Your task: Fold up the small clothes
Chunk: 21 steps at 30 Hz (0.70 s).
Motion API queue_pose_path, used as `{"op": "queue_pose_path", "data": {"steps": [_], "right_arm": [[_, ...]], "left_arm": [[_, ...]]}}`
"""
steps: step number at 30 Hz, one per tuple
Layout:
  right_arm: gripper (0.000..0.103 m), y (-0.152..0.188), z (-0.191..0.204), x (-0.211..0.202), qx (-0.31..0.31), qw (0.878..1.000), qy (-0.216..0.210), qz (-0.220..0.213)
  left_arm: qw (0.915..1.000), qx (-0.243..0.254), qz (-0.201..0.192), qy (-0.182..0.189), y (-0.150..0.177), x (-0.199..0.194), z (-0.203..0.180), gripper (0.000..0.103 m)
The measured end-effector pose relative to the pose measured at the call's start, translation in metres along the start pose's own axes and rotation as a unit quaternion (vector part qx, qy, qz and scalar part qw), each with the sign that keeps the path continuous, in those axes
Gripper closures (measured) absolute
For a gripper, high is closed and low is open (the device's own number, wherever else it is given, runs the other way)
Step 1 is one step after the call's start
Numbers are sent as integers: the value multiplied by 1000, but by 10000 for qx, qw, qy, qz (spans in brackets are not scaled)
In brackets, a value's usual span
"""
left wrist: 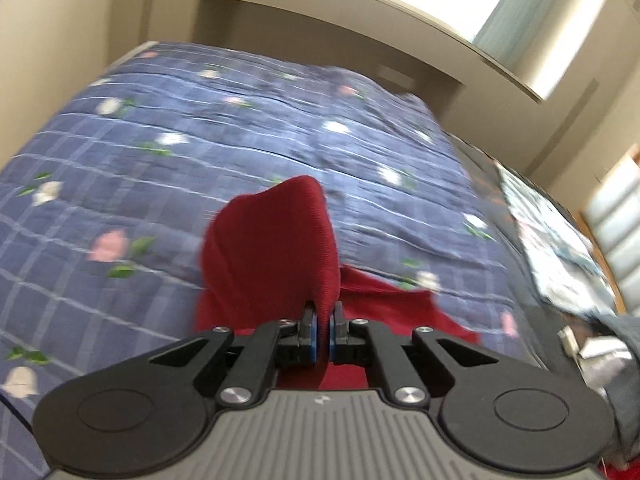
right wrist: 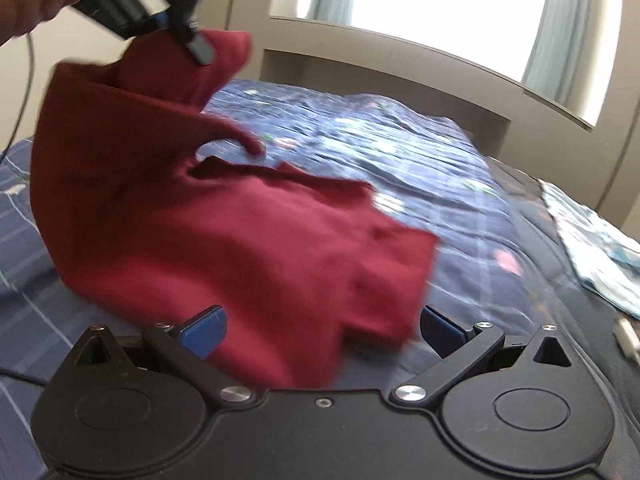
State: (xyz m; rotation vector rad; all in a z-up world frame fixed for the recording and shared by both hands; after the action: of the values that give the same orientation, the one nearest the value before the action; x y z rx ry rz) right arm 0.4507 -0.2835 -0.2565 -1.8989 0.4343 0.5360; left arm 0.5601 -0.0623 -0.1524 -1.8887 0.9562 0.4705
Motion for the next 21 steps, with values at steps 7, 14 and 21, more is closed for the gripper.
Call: {"op": "queue_pose_path", "data": {"steps": [7, 14, 21], "right_arm": [[0, 49, -56, -9, 393, 9976, 370, 422], [0, 82, -85, -11, 801, 9931, 508, 688], [0, 85, -89, -5, 876, 9926, 454, 710]], "left_arm": [[9953, 427, 604, 632, 30, 72, -105, 99], [9849, 1186, 1191, 423, 83, 137, -156, 99], [9793, 1189, 1610, 294, 113, 166, -142, 89]]}}
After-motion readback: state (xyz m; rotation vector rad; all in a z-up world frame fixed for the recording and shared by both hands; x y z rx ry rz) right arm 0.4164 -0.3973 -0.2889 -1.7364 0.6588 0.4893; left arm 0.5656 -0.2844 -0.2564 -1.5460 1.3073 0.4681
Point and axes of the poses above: each gripper's, at about its wrist camera, not at the fingertips, and x roughly the way its jaws point, z to its left, y to its underside, the point moved 10 cm from there along x, roughly the way its jaws point, and after that the axes turned 14 degrees about y, right-handed, at the moved point
